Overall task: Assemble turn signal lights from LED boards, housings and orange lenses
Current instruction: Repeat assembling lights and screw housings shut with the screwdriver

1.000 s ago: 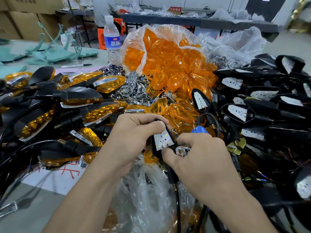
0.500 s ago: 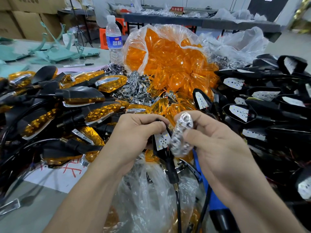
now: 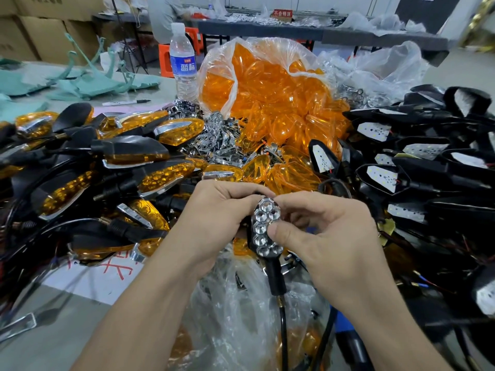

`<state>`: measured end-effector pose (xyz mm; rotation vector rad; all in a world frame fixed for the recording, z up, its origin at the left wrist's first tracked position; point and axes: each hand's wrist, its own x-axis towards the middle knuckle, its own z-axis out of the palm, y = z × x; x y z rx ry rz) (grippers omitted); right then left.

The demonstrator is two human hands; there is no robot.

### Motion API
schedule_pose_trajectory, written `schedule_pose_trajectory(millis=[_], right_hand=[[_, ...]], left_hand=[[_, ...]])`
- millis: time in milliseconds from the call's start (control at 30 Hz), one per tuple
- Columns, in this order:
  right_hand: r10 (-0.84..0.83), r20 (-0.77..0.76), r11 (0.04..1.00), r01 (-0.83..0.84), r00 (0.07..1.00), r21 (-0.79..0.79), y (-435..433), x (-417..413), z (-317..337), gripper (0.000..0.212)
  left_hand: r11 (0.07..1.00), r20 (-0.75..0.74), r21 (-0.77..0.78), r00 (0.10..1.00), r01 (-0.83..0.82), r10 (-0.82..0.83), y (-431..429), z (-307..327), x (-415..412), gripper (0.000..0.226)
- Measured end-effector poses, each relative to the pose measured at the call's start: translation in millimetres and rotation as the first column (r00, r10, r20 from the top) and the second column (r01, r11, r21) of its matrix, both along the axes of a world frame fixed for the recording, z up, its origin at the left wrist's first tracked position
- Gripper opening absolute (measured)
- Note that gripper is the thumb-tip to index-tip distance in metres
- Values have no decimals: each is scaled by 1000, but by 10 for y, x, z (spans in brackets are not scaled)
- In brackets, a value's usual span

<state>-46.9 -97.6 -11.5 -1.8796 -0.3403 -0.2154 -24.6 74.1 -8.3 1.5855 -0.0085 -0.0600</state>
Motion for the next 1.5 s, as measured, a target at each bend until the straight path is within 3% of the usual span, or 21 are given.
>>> schedule_pose_trajectory(millis=[200, 433, 700, 833, 967, 1067, 1133, 1267, 1400, 1500], right_hand=[[-66, 58, 997, 68, 996, -38, 8, -12, -22, 35], [-54, 134, 974, 82, 989, -212, 90, -55, 72, 78], [-38, 140, 990, 56, 989, -128, 113, -79, 54, 83], [-68, 135, 995, 78, 988, -67, 141, -56, -1, 89], [-109, 119, 991, 117, 987, -64, 93, -24, -66, 71], [-139, 77, 985, 146, 987, -90, 54, -1, -96, 31], [-144, 31, 980, 147, 989, -132, 48, 17, -97, 17], [17, -164, 993, -36, 986, -116, 8, 80, -121, 3], [75, -248, 997, -77, 966, 1, -27, 109, -124, 26], [63, -233, 997, -53, 971, 49, -9, 82, -96, 59]], left_hand=[[999, -29, -12, 999, 42, -42, 26, -13, 13, 24], [992, -98, -87, 990, 92, -101, 64, -16, 30, 13], [958, -118, -182, 963, 220, -244, 116, -41, 45, 33], [961, -77, -92, 961, 260, -267, 153, -54, 58, 30], [970, -41, -25, 969, 241, -242, 122, -84, 62, 22], [978, -30, -63, 979, 201, -203, 96, -84, 58, 20], [983, -23, -84, 986, 163, -166, 74, -64, 47, 21], [991, -1, -98, 996, 89, -90, 74, -54, 55, 22], [993, 3, -92, 997, 79, -79, 93, -36, 62, 26], [997, 37, -45, 997, 68, -66, 70, -52, 51, 29]])
